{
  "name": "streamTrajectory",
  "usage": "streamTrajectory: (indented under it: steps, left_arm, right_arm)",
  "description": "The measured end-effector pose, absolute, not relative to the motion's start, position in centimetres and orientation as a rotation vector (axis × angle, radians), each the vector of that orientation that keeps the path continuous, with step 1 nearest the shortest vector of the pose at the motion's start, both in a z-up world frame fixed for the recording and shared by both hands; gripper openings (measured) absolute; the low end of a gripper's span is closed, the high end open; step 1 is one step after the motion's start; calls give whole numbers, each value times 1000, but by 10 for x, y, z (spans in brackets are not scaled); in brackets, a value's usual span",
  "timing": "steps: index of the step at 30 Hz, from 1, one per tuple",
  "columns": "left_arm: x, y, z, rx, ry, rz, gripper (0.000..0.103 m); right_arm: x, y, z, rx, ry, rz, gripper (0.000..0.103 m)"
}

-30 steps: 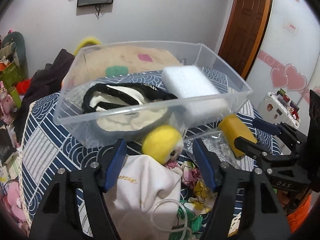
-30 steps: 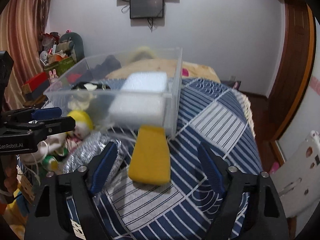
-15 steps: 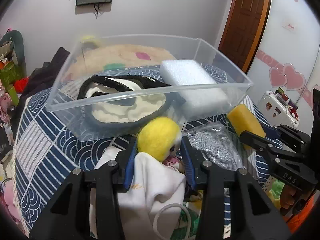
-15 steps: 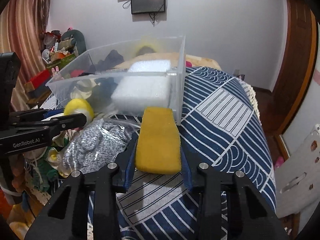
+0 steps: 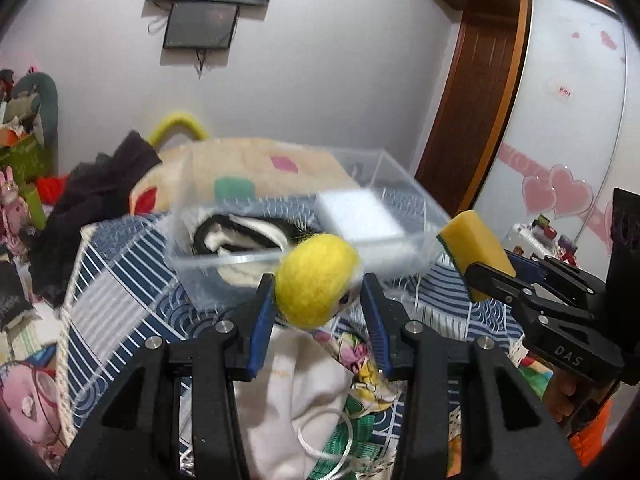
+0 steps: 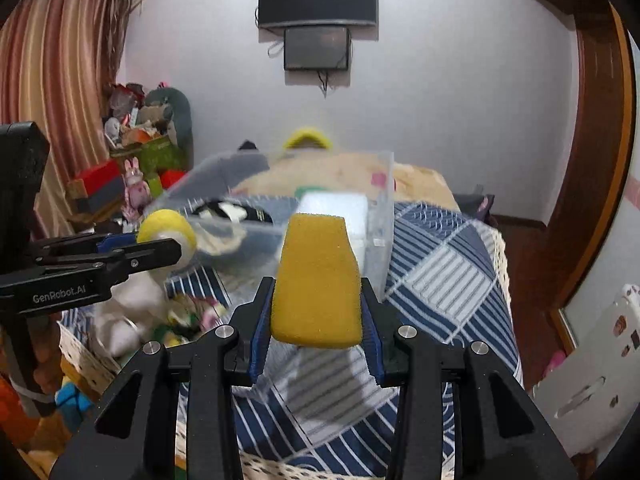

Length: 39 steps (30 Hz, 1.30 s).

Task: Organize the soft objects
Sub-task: 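Place the felt ball into the box with the left gripper while the right places the sponge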

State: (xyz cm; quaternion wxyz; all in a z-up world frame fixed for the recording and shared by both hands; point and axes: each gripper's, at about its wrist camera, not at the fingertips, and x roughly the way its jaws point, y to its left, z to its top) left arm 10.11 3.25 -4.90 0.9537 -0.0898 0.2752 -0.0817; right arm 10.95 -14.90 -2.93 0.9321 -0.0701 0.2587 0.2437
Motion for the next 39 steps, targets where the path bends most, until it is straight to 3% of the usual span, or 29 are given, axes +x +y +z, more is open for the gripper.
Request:
streamTrajectory:
  steps: [16,39]
  left_arm:
    - [132,56,-19,-168,480,-71,42]
    - [210,66,-65,-140,704,-89,42]
  right_arm:
    - [151,-122,0,-58,448,493,36]
    - [194,-74,-36,-170,641,514,36]
